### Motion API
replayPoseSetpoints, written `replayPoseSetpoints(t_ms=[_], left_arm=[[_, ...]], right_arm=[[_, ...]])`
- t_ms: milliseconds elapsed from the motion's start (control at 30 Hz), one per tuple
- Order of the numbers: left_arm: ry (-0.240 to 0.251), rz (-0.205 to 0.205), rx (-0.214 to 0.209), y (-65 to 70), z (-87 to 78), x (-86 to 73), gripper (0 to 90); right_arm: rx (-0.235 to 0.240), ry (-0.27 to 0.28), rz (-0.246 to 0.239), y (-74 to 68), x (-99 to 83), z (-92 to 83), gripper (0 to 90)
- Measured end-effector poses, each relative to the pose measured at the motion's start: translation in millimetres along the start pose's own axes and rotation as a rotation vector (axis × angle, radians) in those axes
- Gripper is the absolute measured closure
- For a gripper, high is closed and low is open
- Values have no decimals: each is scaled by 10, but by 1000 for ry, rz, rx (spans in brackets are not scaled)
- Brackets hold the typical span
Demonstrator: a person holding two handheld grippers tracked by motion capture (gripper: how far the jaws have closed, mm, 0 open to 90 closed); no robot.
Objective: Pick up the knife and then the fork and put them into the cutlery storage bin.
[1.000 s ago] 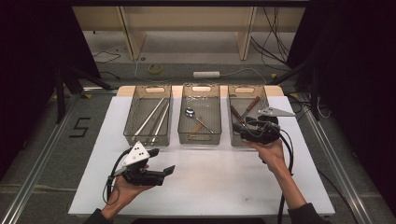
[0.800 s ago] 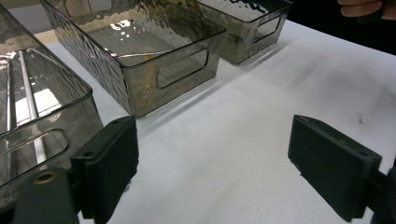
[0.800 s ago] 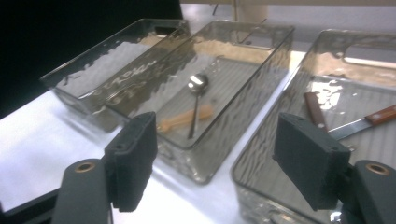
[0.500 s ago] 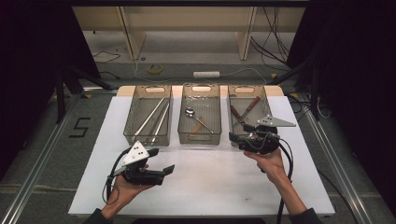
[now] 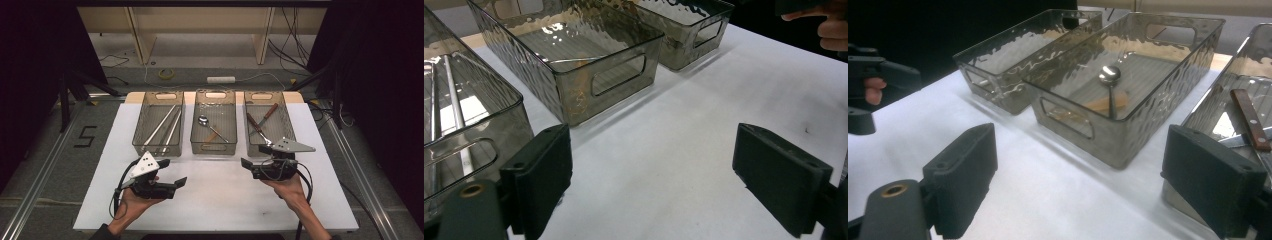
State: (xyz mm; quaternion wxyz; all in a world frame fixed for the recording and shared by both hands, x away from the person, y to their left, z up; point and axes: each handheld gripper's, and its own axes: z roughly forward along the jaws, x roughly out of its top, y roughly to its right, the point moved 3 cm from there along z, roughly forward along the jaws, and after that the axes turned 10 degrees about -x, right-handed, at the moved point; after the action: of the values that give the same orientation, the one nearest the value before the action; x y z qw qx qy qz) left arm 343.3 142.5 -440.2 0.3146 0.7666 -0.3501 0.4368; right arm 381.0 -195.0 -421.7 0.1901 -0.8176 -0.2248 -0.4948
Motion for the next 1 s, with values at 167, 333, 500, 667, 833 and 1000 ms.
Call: replayPoseSetpoints(t_ms=[167, 333, 500, 667, 833, 1000], left_arm=[[7, -4, 1, -1, -13, 0, 158], [6, -3, -1, 1, -10, 0, 158], [8, -5, -3, 1, -15, -1, 157], [9, -9, -6, 0, -14, 1, 157], [14, -13, -11, -1, -17, 1, 157], [17, -13, -11, -7, -21, 2, 157]], right_arm=[[8, 3, -9, -45, -69, -63, 153], [3, -1, -1, -30, -146, -118, 155], [6, -1, 13, 3, -212, -166, 157], [6, -2, 21, 14, -284, -211, 158], [13, -15, 34, 20, -360, -213, 159], [-10, -28, 20, 38, -398, -231, 163]])
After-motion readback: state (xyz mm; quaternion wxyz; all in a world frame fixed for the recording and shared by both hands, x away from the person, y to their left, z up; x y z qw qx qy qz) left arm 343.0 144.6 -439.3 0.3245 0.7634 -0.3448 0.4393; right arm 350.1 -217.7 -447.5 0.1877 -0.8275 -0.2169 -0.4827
